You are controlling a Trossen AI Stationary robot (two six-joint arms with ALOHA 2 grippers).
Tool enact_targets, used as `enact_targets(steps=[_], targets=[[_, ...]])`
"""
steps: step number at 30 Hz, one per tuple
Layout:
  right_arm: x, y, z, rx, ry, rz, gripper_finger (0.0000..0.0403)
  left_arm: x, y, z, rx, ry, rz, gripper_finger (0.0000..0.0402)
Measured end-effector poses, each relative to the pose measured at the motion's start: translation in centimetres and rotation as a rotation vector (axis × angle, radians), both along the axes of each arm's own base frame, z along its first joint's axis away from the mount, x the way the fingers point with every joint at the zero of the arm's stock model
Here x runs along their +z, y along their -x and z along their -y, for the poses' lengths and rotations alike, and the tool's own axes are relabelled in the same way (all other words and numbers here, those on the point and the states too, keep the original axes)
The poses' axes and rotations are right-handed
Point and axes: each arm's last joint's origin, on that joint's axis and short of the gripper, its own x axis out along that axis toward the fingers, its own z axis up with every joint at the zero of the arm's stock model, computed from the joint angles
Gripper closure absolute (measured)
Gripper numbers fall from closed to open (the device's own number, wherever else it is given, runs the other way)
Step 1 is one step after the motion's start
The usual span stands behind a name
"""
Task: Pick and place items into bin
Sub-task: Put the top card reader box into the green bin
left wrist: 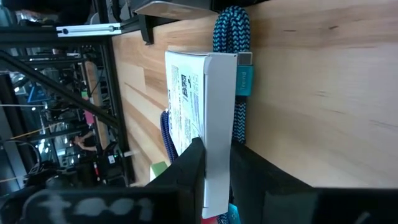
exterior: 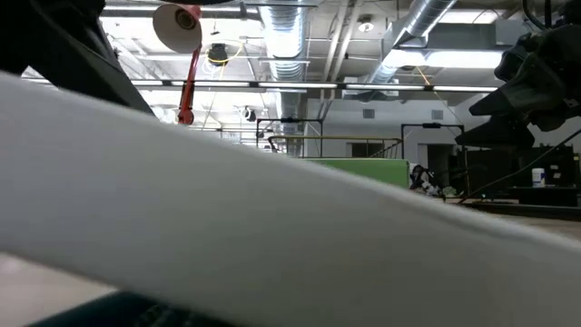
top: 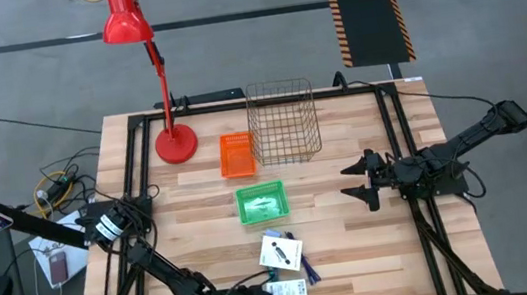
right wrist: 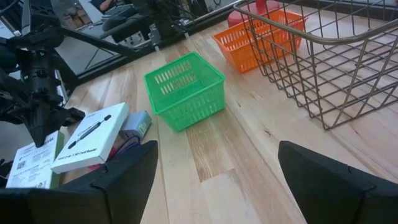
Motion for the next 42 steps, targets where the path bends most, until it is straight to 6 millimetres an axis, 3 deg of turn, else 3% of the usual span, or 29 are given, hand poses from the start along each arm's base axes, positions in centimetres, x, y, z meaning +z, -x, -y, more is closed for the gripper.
enact_targets(steps=[20, 36, 42], targets=[[0.0, 0.0, 0.0, 0.000, 0.000, 0.000, 0.0076, 0.9, 1.0, 1.4, 0.044, 0.016, 0.118, 0.0358], [0.0, 0.0, 0.0, 0.000, 0.000, 0.001, 0.0076, 1.8, 0.9, 1.4, 0.156, -0.126, 0.244, 0.0358], [0.0, 0.0, 0.0, -0.001, 0.000, 0.001, 0.0076, 3.1, 1.0, 1.2, 0.188, -0.177, 0.276, 0.0358]])
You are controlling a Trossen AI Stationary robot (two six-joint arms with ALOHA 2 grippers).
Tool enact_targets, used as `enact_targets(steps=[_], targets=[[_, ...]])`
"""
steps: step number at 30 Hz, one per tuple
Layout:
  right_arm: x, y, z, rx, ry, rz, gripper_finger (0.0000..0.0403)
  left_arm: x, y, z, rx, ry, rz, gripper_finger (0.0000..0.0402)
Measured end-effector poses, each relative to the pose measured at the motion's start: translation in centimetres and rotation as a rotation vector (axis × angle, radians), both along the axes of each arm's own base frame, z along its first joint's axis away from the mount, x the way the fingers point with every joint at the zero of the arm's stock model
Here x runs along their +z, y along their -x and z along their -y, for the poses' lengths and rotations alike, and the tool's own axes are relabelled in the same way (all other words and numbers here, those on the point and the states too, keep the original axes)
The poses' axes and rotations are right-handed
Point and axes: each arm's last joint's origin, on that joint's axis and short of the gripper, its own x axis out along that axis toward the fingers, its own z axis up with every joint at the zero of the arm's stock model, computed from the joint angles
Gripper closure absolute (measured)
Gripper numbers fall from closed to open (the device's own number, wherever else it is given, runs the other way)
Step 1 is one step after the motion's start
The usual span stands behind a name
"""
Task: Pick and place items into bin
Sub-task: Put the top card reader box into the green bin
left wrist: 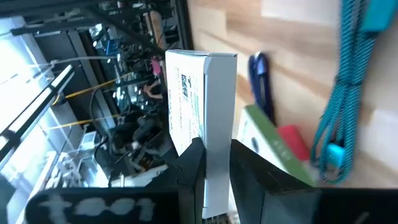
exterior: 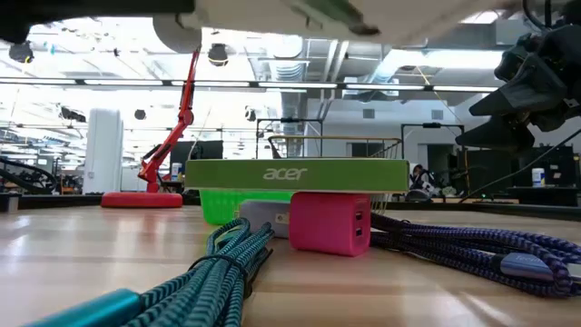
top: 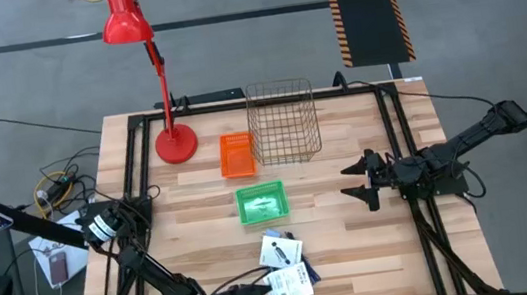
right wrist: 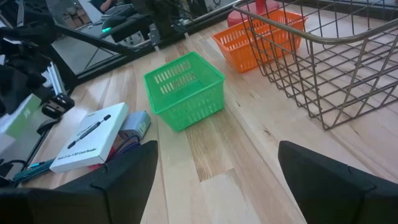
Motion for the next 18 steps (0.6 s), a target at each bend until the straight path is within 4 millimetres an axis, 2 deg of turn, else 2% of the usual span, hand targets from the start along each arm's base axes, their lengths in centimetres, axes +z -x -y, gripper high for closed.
enact_targets(steps=[8, 15, 18], targets=[[0.0, 0.0, 0.0, 0.000, 0.000, 0.000, 0.0076, 2.0, 0.3, -0.5, 0.062, -0.006, 0.035, 0.0358], [0.0, 0.0, 0.0, 0.000, 0.001, 0.000, 0.0076, 2.6, 0.4, -0.7, 0.103, -0.026, 0.056, 0.0358], [0.0, 0.0, 0.0, 0.000, 0.001, 0.000, 0.0076, 3.1, 0.5, -1.1, 0.174, -0.072, 0.071, 0.0358]])
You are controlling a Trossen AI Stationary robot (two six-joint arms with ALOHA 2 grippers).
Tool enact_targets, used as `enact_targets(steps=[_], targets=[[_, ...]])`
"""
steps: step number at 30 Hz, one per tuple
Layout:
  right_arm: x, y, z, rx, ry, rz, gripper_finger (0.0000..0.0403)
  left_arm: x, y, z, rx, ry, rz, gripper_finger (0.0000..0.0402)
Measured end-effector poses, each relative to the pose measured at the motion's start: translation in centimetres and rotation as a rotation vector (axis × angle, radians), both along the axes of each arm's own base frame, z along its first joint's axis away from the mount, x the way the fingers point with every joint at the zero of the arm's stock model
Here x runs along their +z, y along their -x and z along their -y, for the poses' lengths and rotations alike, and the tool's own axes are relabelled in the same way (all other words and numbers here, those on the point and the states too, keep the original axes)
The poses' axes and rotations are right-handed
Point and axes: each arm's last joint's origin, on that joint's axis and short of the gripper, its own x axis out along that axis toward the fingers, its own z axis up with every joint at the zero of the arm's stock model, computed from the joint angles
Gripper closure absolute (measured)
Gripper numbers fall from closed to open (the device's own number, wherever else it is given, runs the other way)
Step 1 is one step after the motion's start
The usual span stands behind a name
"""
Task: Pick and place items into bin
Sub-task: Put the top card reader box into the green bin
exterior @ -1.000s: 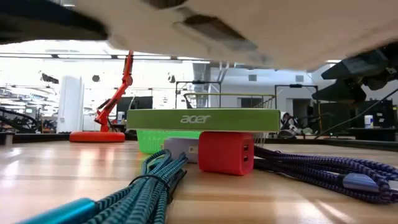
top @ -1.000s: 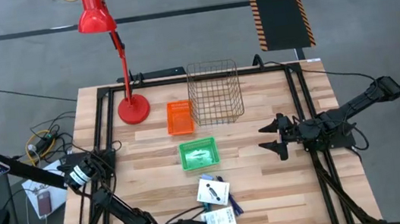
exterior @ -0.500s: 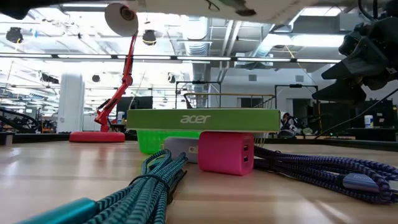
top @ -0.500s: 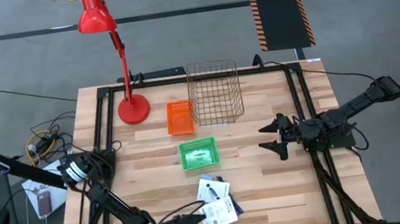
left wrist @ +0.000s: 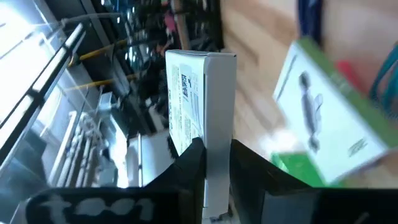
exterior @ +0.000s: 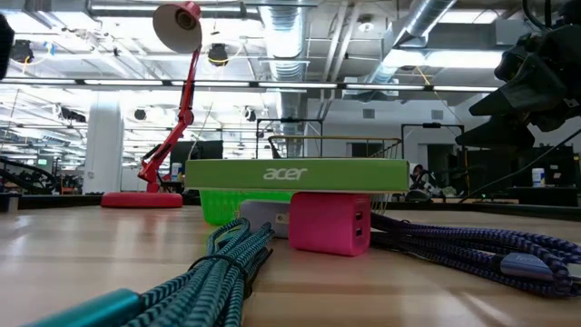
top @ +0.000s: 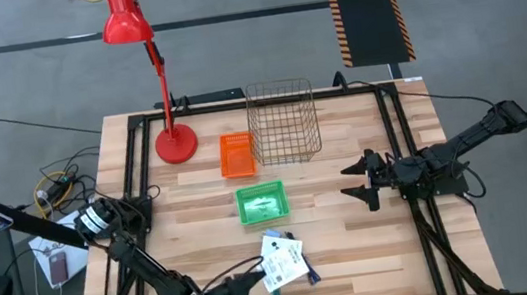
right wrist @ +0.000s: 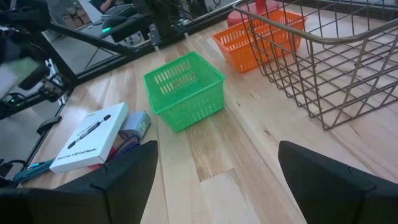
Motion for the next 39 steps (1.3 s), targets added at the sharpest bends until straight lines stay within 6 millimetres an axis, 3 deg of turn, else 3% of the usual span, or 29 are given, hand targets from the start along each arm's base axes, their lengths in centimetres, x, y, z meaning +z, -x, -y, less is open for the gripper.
enact_targets(steps=[18, 27, 39], targets=[[0.0, 0.0, 0.0, -0.002, 0.001, 0.001, 0.0076, 3.8, 1.5, -2.4, 0.111, 0.044, 0.020, 0.0358], [0.0, 0.0, 0.2, -0.011, 0.016, -0.001, 0.0076, 5.7, 2.3, -5.5, 0.164, 0.156, -0.002, 0.0358], [0.0, -0.1, 0.5, -0.041, 0.016, -0.001, 0.0076, 5.7, 0.7, -10.0, 0.211, 0.252, -0.187, 0.0361]])
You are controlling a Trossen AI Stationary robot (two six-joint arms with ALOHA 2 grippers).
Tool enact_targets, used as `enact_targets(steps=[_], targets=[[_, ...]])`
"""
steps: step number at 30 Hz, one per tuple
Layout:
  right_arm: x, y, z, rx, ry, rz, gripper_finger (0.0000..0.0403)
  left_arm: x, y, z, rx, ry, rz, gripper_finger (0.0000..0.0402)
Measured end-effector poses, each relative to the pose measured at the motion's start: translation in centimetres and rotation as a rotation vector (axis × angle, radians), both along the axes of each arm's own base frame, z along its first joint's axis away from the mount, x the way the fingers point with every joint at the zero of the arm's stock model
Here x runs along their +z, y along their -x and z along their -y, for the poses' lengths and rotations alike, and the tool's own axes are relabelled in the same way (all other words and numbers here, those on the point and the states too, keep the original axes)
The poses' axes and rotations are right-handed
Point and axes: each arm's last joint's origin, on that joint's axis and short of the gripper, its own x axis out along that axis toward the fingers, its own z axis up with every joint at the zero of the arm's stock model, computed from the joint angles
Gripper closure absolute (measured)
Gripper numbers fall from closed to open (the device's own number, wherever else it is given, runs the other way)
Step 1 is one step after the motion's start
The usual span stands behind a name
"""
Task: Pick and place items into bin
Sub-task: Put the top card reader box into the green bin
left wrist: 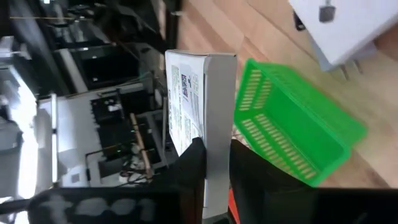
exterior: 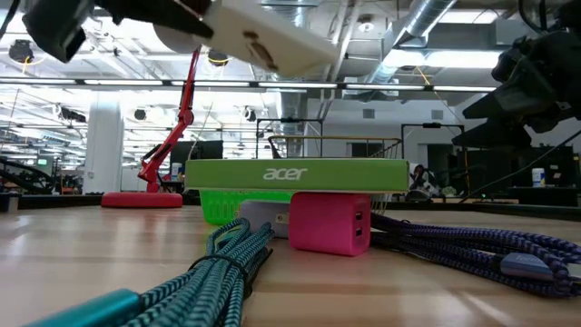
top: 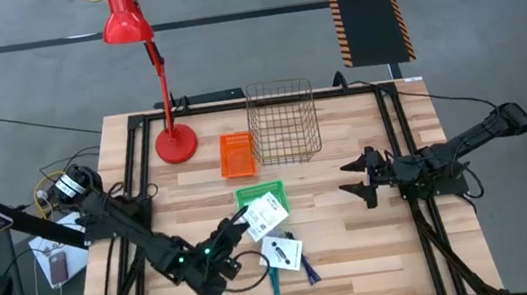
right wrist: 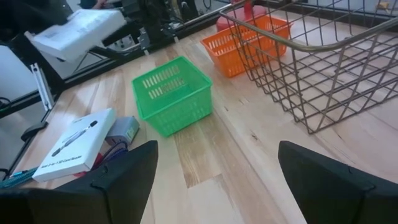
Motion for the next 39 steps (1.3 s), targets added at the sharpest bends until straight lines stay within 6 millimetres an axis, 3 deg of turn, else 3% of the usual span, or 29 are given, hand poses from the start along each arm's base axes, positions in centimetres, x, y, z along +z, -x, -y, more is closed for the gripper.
enact_targets(steps=[6, 14, 23, 29, 39], targets=[[0.0, 0.0, 0.1, -0.004, 0.000, 0.000, 0.0076, 0.6, -0.2, -1.8, 0.044, 0.013, -0.028, 0.0369], [0.0, 0.0, 0.1, -0.004, -0.001, 0.000, 0.0076, 2.9, 0.5, -4.7, 0.173, 0.079, 0.046, 0.0368], [0.0, 0.0, 0.0, -0.002, -0.001, 0.000, 0.0076, 4.7, 1.8, -8.9, 0.424, 0.149, 0.185, 0.0367], [0.0, 0.0, 0.0, -0.002, -0.001, 0.000, 0.0076, 4.5, 1.8, -11.1, 0.564, 0.167, 0.261, 0.0367], [0.0, 0.0, 0.0, -0.002, -0.001, 0.000, 0.0076, 2.2, 1.7, -13.8, 0.712, 0.205, 0.315, 0.0367]])
